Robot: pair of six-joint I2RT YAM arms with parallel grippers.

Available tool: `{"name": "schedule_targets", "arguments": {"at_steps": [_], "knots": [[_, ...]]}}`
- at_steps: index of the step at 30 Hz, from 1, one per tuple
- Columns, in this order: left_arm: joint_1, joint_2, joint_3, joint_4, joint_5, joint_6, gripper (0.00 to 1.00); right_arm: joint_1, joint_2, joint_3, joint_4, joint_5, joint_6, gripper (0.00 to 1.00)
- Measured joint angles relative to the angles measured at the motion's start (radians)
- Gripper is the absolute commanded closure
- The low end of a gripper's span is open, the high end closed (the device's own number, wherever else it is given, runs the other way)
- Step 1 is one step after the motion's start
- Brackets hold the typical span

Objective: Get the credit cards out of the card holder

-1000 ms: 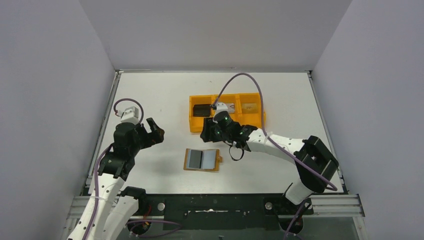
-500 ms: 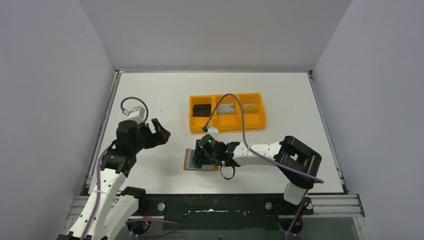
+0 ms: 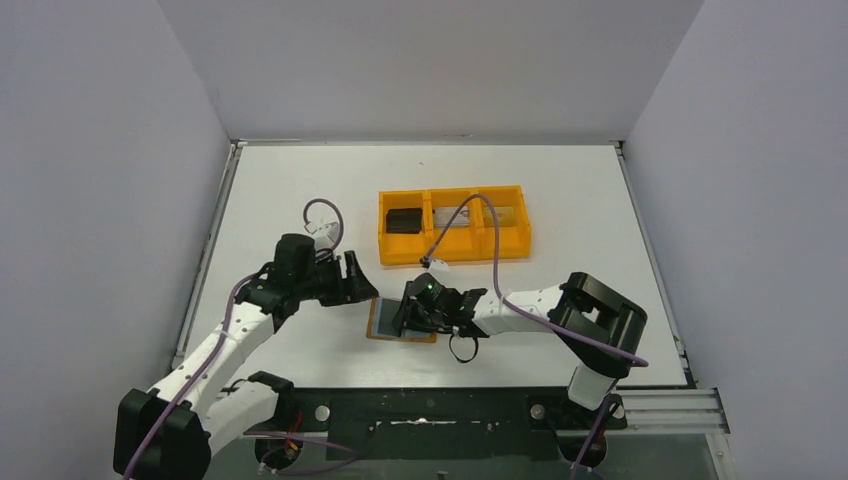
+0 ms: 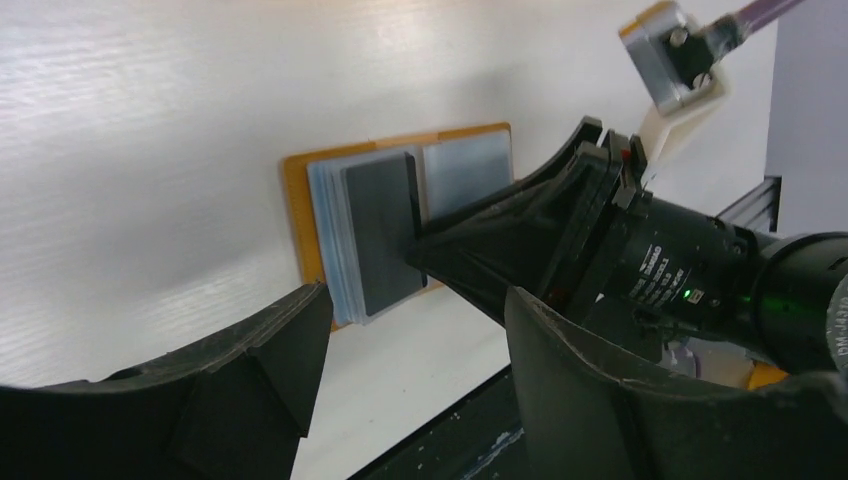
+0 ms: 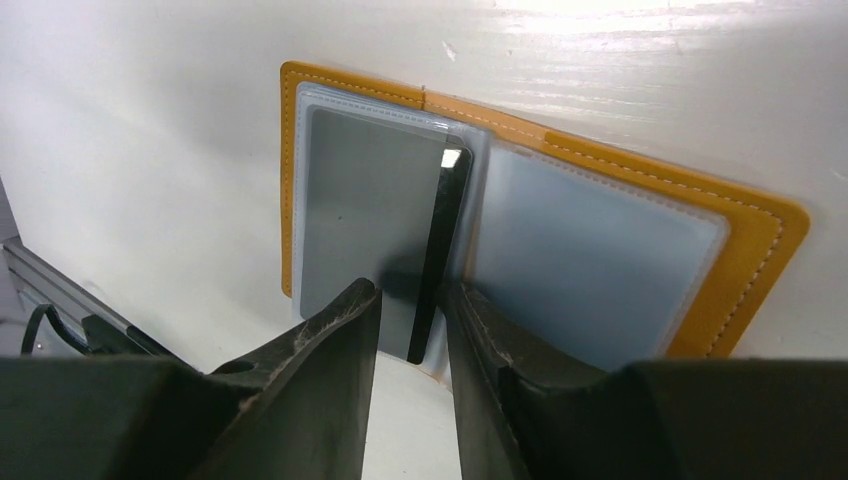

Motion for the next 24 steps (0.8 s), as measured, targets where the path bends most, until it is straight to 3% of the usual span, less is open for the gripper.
{"name": "schedule_targets", "arguments": {"at_steps": [7, 18, 24], "knots": [[-0.119, 0.129, -0.056, 0.068, -0.015, -0.052, 0.49, -0.024, -0.007, -0.05, 0.085, -0.037, 0.045, 0.69], [-0.184, 0.274, -0.072, 0.141, -0.08, -0.075, 0.61, -0.035, -0.016, -0.08, 0.134, -0.051, 0.068, 0.67], [-0.196, 0.282, -0.072, 0.156, -0.103, -0.076, 0.65, -0.035, -0.024, -0.051, 0.06, -0.013, 0.052, 0.67]]}}
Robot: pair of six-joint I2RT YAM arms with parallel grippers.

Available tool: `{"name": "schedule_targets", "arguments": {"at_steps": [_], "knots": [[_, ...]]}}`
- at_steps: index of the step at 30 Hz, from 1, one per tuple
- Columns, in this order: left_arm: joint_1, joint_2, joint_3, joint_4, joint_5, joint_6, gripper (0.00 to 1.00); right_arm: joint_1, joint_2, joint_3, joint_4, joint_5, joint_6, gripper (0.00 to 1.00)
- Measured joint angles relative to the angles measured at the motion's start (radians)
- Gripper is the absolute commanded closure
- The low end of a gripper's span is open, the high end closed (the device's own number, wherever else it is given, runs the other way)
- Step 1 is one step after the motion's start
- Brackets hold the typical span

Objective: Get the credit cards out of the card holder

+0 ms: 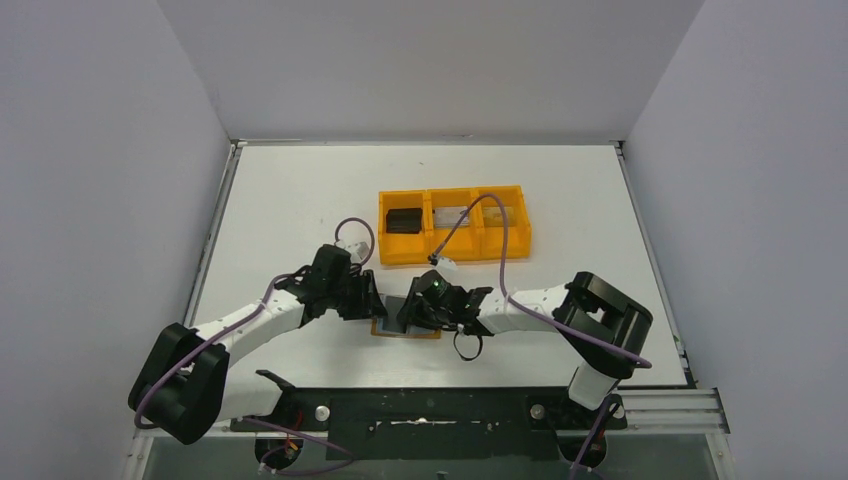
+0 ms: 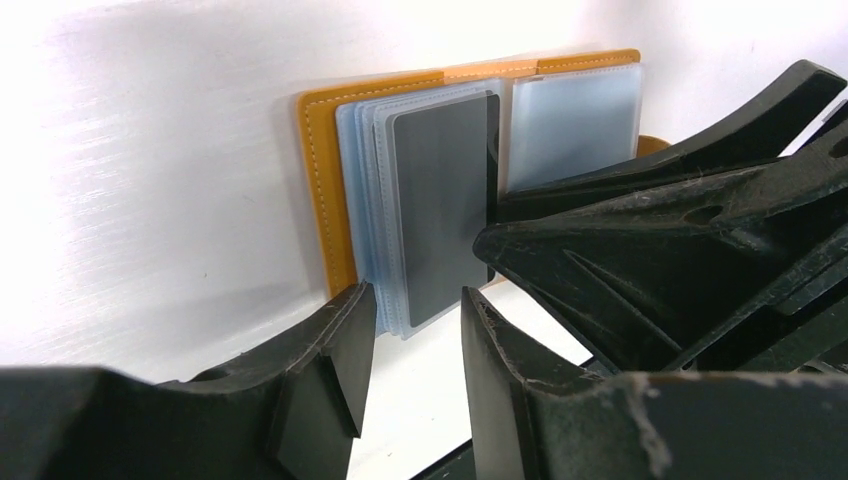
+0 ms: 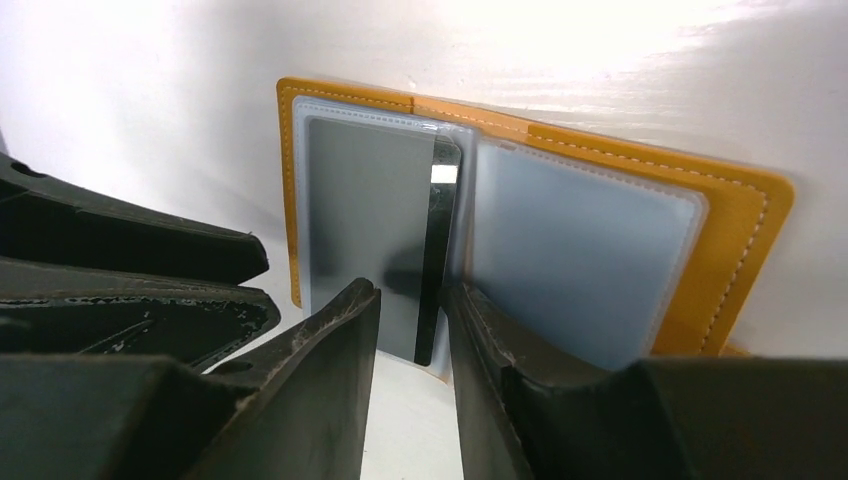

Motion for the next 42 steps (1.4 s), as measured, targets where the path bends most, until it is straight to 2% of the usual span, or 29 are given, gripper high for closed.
{"name": "schedule_targets", "arguments": {"at_steps": [13, 27, 36, 40, 42], "knots": [[-0.005, 0.01, 0.001, 0.017, -0.002, 0.0, 0.66, 0.011, 0.0, 0.15, -0.221, 0.107, -0.072, 0.67], [-0.018, 0.072, 0.025, 0.045, 0.017, 0.004, 0.67, -0.001, 0.057, 0.134, -0.174, 0.062, -0.058, 0.73], [-0.05, 0.126, 0.026, 0.05, 0.011, 0.014, 0.87, -0.022, 0.036, 0.049, -0.044, 0.019, -0.031, 0.82], [-0.056, 0.132, 0.026, 0.049, 0.003, 0.018, 0.93, -0.051, 0.02, -0.016, 0.054, -0.035, -0.01, 0.91], [-0.058, 0.133, 0.026, 0.048, -0.003, 0.019, 0.96, -0.061, 0.013, -0.043, 0.094, -0.053, -0.004, 0.99]]}}
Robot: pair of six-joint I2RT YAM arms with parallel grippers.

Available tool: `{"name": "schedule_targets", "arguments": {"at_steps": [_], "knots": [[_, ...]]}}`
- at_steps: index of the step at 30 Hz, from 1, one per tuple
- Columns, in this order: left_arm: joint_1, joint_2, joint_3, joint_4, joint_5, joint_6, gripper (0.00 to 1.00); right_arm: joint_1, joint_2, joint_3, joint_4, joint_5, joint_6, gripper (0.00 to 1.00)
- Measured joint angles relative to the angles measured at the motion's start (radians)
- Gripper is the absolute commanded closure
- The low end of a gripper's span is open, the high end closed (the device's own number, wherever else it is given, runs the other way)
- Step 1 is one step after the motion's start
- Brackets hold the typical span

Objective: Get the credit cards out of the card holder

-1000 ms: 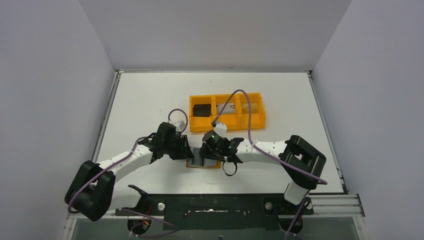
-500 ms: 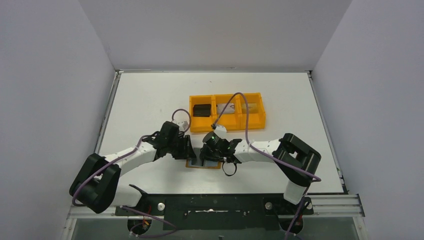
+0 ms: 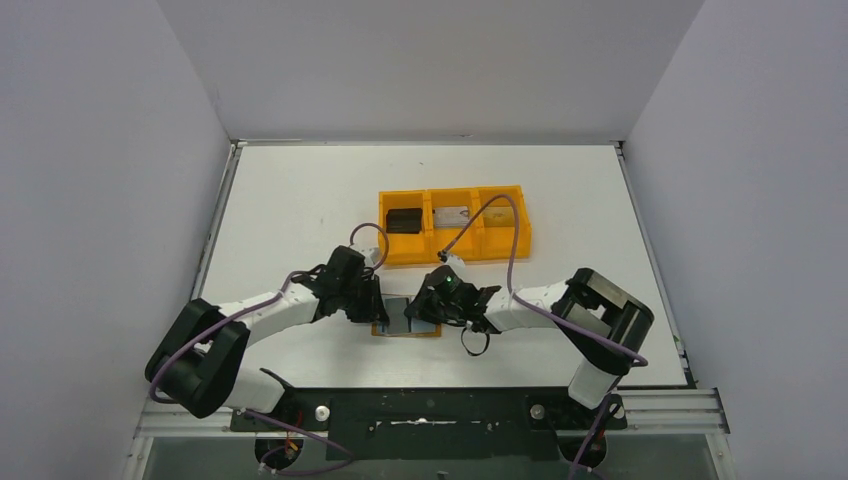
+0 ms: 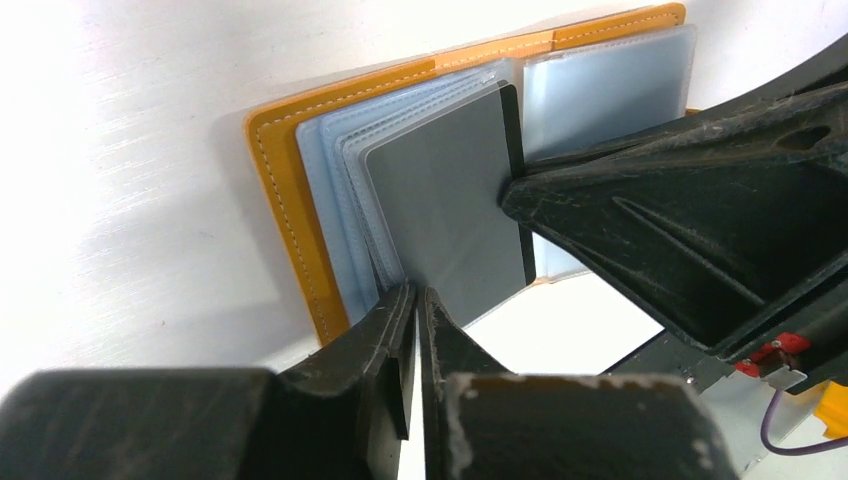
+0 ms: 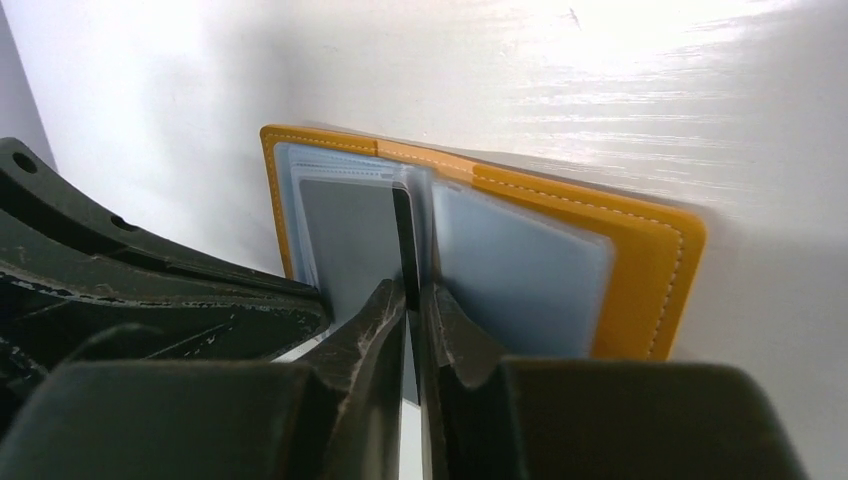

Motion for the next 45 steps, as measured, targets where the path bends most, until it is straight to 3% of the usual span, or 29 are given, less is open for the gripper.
{"name": "schedule_targets", "arguments": {"at_steps": [12, 28, 32, 34, 45], "knots": [[-0.014, 0.009, 0.007, 0.002, -0.013, -0.003, 1.0, -0.034, -0.042, -0.133, 0.18, -0.064, 0.027, 1.0], [-0.02, 0.011, 0.008, 0.0, -0.037, -0.01, 1.0, -0.077, -0.109, -0.206, 0.201, -0.129, 0.044, 1.0], [-0.021, 0.008, 0.008, 0.001, -0.036, -0.01, 0.77, -0.089, -0.109, -0.206, 0.201, -0.154, 0.044, 1.0], [-0.021, -0.006, 0.008, 0.003, -0.034, -0.014, 0.71, -0.089, -0.107, -0.206, 0.201, -0.162, 0.043, 1.0], [-0.028, -0.059, 0.05, 0.119, 0.037, -0.037, 0.7, -0.09, -0.066, -0.2, 0.216, -0.186, 0.044, 1.0]]}}
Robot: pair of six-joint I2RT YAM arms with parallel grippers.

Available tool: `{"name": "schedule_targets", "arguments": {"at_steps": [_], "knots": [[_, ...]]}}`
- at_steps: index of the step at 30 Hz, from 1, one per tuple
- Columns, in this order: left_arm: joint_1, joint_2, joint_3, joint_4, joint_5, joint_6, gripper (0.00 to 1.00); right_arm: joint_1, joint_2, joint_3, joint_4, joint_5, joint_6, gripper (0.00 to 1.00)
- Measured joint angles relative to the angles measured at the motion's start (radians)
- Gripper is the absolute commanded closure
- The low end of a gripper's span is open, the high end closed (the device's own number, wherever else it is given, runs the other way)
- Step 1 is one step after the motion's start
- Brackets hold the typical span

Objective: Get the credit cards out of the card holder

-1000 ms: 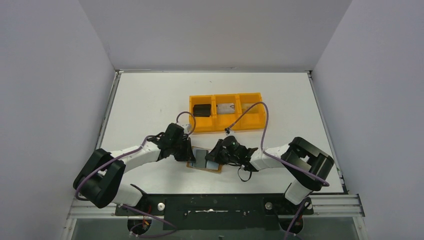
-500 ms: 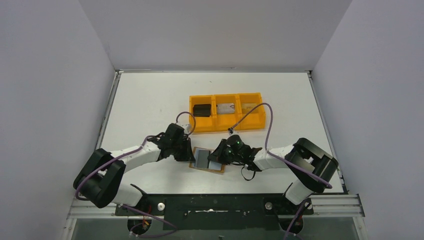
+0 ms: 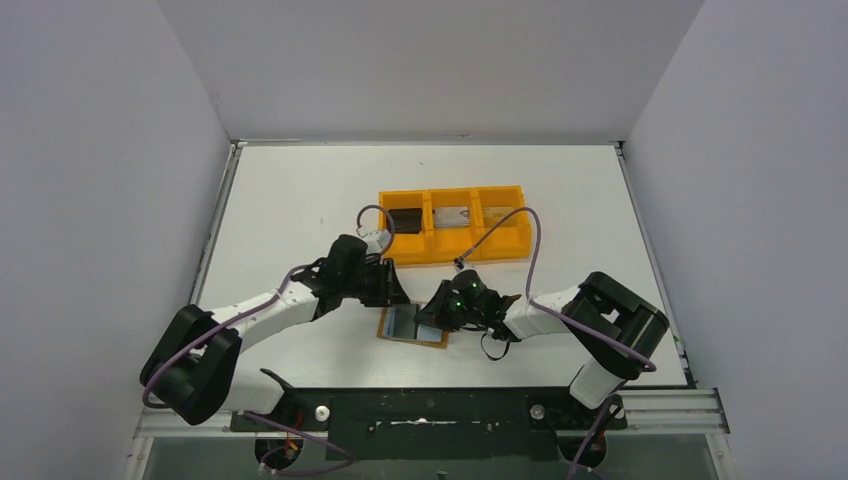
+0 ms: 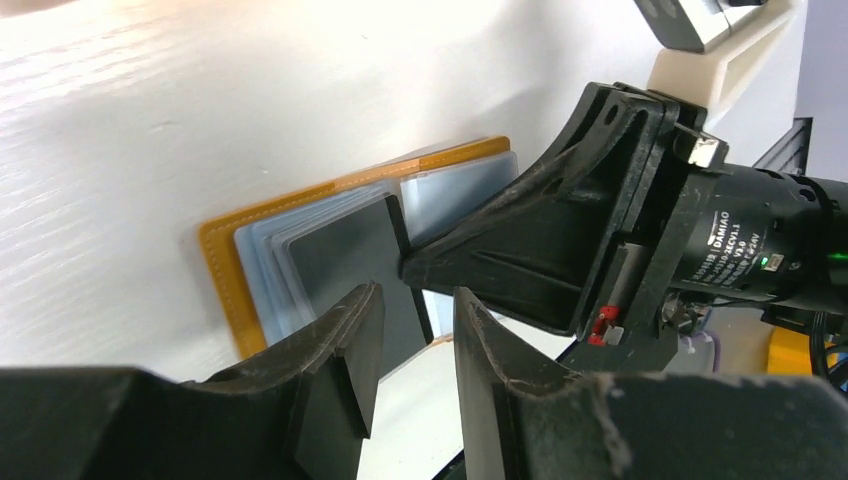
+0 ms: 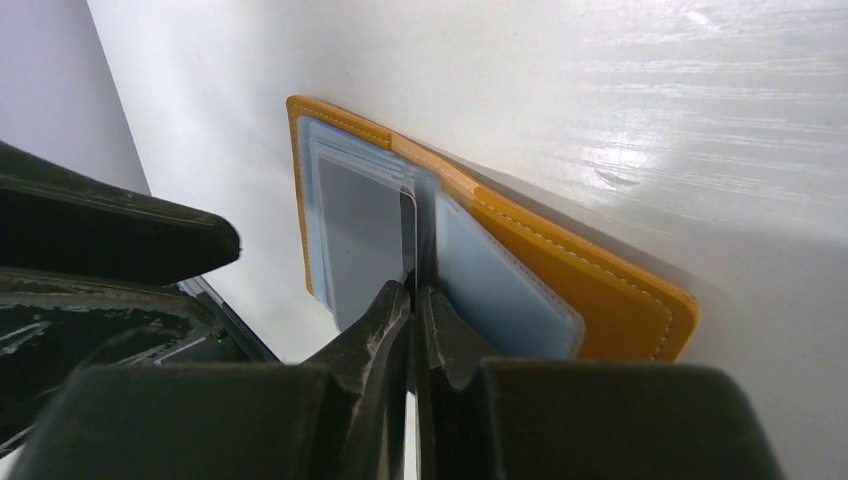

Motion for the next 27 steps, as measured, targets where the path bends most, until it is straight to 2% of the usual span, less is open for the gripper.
{"name": "schedule_targets", "arguments": {"at_steps": [9, 27], "knots": [[-0.009, 0.102, -0.056, 0.04, -0.008, -0.058, 0.8, 0.0, 0.0, 0.002, -0.002, -0.001, -0.002, 1.0], [-0.012, 0.089, -0.058, 0.013, -0.109, -0.074, 0.9, -0.021, -0.007, 0.003, -0.014, -0.026, 0.003, 1.0]]}}
